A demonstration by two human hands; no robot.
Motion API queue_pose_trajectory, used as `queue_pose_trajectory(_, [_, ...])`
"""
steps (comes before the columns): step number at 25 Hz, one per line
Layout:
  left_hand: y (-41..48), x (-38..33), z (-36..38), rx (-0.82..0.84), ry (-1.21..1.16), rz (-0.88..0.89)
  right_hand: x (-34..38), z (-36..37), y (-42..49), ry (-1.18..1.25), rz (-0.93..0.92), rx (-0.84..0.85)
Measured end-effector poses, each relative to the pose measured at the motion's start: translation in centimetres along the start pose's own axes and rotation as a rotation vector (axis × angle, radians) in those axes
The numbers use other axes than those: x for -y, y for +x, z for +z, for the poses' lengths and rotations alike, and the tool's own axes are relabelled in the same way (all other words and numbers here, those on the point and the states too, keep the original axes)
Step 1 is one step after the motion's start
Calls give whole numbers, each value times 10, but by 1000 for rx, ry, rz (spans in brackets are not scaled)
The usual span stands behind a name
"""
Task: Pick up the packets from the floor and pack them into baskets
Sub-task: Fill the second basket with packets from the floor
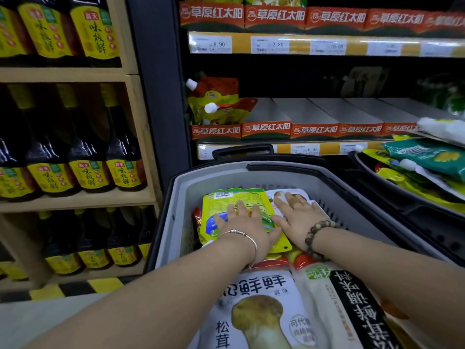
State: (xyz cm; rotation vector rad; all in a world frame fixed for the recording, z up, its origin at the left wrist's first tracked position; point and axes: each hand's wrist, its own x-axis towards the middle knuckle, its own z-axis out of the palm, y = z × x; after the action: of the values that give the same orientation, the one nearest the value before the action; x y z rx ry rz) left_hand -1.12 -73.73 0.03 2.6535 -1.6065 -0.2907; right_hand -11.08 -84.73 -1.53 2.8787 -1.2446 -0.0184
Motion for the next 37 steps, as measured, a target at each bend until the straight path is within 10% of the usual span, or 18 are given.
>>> queue_pose_trajectory(6, [-7, 15, -30, 28, 12, -2, 12, -28, -4, 160, 35, -24])
queue_pose_trajectory(17, [-109, 181, -89, -618, -424, -51, 210, -87, -3, 337, -343, -326])
queue_pose_trajectory(37, [-378, 579, 62, -574, -288, -693, 668, 27, -115, 22, -801, -51])
